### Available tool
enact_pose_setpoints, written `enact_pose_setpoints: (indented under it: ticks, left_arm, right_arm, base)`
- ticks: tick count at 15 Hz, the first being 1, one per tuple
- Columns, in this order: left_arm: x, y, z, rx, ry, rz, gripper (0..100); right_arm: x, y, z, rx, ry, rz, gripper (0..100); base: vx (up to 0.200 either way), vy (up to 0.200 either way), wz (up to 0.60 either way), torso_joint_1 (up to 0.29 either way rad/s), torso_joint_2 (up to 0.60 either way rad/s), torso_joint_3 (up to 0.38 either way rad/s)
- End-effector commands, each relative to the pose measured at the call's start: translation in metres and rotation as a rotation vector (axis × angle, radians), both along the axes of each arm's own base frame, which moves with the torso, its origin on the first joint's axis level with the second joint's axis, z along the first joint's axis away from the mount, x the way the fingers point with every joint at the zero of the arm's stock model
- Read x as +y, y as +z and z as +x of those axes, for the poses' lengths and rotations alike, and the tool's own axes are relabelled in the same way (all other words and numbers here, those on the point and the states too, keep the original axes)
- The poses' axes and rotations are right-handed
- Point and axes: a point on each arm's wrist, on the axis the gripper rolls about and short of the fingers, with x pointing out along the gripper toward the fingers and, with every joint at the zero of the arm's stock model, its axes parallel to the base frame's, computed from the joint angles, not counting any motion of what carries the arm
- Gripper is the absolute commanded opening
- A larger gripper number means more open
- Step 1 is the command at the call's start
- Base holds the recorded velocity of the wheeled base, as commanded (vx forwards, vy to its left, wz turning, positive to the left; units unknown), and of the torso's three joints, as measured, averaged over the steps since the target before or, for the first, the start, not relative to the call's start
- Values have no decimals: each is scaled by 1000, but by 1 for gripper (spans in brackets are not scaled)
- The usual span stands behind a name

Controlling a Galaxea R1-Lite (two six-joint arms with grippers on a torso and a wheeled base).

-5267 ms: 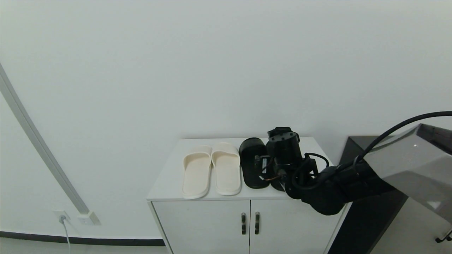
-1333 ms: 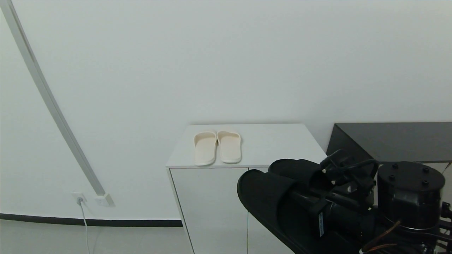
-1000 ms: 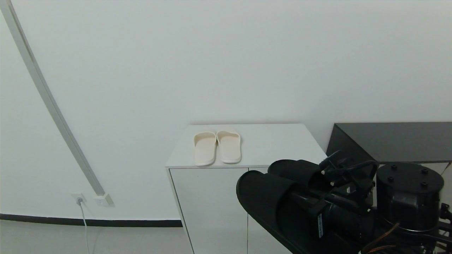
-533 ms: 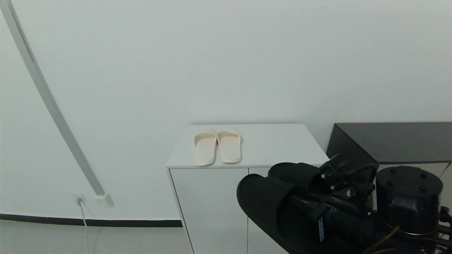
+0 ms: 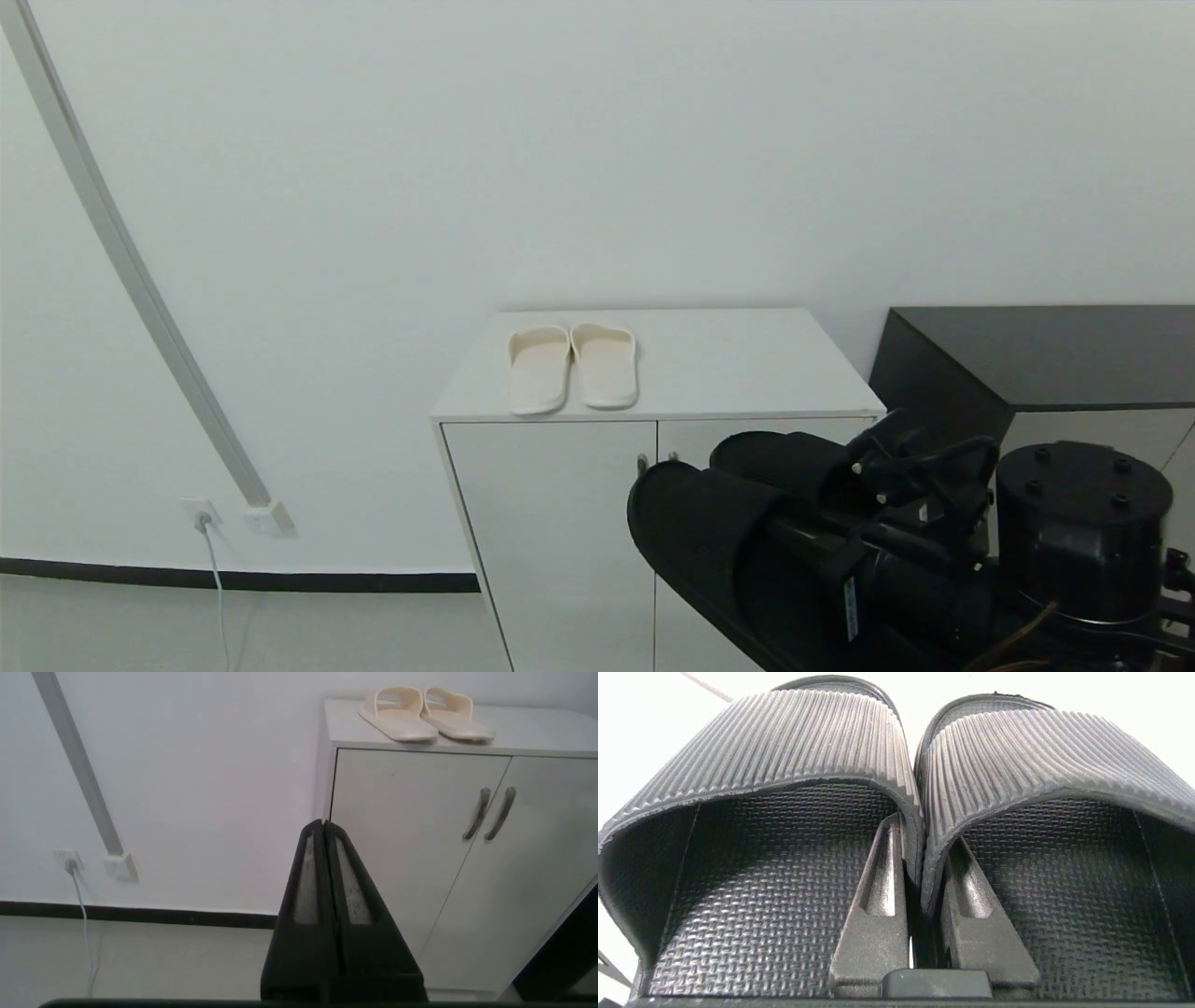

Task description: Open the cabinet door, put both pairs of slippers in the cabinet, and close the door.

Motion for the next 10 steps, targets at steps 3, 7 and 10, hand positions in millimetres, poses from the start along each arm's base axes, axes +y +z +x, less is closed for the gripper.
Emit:
enact_pose_setpoints:
  ticks: [3,7,10]
  left_arm:
    - [0,0,0,1,-1,-1,100]
    - [0,0,0,1,0,-2,100]
    - [0,0,0,1,0,-2,100]
  right_arm:
    - [-1,-2,-1,-8,1,-1,0]
    - [-1,-6,-1,3,2,-13,0]
    - [-1,-7,-1,5,0,-16,0]
  base:
    - [0,0,0,-220,525,300]
    - [0,0,0,-223,549,322]
    - [0,0,0,-209,535,320]
